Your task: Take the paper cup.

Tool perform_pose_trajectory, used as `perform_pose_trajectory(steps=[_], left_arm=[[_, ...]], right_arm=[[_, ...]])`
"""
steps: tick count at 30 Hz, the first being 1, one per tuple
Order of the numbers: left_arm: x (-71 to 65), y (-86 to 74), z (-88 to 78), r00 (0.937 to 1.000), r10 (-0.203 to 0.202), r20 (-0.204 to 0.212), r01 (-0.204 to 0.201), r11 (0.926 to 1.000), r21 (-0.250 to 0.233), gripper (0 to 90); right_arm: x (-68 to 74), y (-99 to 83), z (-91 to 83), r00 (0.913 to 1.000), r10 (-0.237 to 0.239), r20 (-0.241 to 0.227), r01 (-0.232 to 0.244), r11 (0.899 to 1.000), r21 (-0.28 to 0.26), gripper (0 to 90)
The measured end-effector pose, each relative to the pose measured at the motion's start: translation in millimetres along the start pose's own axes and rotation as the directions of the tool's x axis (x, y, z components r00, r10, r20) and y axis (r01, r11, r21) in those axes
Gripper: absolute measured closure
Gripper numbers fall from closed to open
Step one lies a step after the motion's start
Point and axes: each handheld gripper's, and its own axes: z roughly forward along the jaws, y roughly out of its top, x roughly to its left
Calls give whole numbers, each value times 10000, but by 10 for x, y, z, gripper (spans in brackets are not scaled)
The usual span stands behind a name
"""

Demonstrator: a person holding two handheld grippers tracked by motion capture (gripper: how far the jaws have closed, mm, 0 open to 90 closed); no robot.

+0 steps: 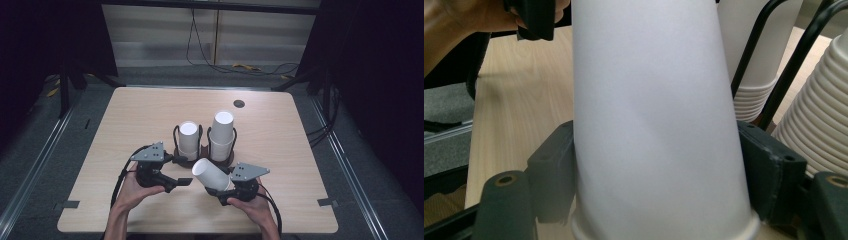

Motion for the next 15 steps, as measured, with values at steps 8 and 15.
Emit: perform_pose_trajectory(steps=[8, 15], left_arm=[[-5, 5, -4, 9999, 118, -58, -115, 9988, 467, 299], [-31, -2, 49, 9995, 307, -111, -297, 9967, 758, 274]], right_arm=[[-10, 78, 31, 9995, -308, -107, 315, 9973, 667, 262], [-24, 82, 56, 9987, -500, -117, 510, 9913, 1215, 263]])
